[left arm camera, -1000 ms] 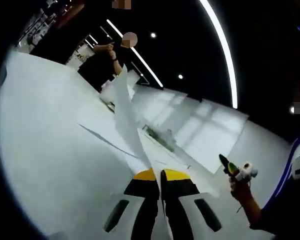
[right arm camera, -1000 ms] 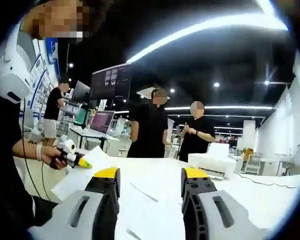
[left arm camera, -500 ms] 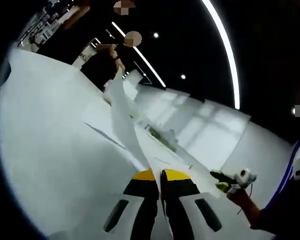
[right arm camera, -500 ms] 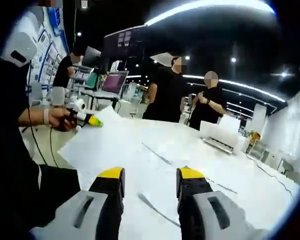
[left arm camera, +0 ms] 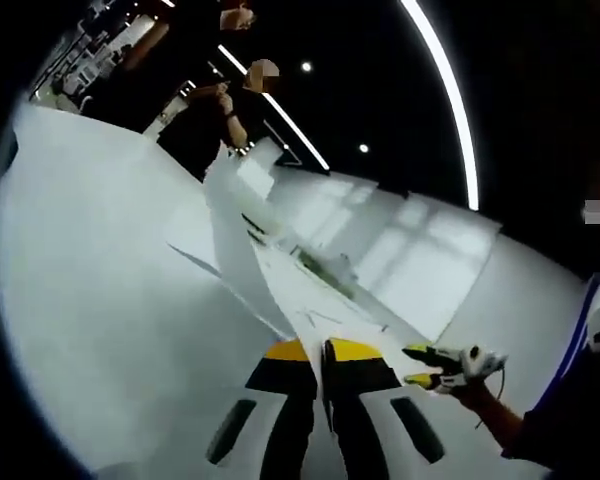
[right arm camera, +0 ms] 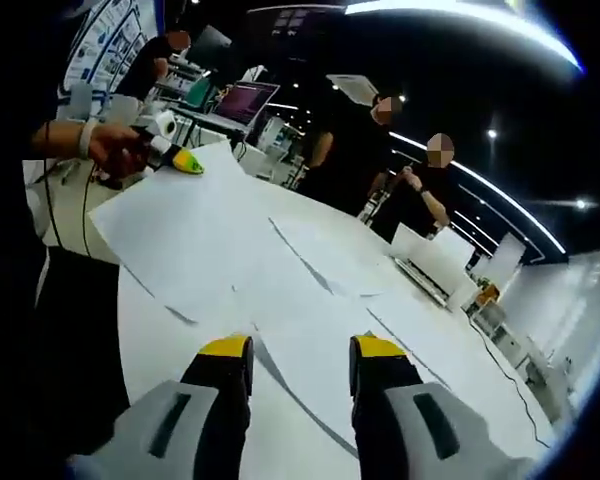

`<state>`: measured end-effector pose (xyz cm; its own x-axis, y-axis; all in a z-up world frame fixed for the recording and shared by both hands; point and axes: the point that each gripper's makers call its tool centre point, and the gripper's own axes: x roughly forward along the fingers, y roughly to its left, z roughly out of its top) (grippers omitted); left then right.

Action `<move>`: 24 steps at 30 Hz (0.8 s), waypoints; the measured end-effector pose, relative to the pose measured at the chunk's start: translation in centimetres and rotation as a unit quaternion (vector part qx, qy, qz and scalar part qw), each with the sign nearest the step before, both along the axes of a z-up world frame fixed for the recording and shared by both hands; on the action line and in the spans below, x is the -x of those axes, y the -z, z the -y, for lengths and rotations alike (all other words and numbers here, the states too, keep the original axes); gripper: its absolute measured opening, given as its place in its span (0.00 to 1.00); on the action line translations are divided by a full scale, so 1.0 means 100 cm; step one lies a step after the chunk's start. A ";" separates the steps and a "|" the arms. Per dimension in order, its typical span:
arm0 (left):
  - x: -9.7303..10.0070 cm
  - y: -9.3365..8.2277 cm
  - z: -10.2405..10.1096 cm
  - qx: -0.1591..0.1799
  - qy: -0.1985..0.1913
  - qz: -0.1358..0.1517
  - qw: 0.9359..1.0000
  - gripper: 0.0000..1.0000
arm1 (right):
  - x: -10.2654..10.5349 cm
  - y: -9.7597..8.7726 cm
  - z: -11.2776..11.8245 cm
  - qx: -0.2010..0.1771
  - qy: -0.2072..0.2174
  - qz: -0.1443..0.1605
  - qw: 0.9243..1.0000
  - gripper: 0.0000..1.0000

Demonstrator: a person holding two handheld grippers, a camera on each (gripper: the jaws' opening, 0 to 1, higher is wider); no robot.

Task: Organize the stack of printing papers by aligning and flattening the scattered papers on the table

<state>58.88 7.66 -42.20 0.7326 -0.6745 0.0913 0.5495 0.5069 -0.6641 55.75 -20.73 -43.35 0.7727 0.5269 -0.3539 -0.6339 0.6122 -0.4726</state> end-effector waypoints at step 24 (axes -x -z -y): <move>-0.001 0.004 -0.005 0.014 -0.009 -0.017 1.000 0.07 | -0.009 0.028 -0.010 0.061 -0.012 0.012 0.998 0.33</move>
<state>58.99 8.20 -42.63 0.7482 -0.6580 0.0854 0.5174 0.4980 -0.6959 56.70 -19.72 -46.13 0.7693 0.5002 -0.3976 -0.6354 0.5335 -0.5582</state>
